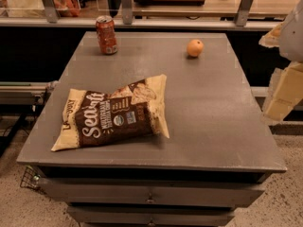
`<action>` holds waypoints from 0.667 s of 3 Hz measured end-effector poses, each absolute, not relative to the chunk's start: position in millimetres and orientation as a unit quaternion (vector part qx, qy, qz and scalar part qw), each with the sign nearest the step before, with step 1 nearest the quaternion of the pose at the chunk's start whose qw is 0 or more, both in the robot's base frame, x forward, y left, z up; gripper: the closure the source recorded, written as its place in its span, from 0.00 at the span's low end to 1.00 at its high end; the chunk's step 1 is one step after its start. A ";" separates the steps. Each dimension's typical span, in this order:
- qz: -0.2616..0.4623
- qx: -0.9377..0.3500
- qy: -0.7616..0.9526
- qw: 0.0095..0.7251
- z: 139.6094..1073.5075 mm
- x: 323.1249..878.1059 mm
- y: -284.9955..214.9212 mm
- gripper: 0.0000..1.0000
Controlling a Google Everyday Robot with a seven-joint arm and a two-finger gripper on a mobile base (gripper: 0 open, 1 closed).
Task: Pick brown chip bag
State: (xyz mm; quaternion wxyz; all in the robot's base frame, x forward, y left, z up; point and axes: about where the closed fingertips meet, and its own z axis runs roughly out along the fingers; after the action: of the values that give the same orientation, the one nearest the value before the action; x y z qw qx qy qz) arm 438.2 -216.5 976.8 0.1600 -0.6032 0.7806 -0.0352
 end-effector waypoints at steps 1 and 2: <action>-0.035 -0.603 0.781 0.160 976.9 438.2 -216.5 0.00; -0.013 -0.607 0.774 0.182 974.5 450.4 -191.5 0.00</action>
Offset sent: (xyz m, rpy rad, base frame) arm 0.0489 0.1006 -0.0115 0.2443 -0.0172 0.0910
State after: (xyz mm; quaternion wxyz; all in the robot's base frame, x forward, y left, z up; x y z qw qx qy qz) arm 450.4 -191.5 974.5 0.1818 -0.6065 0.7739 -0.0132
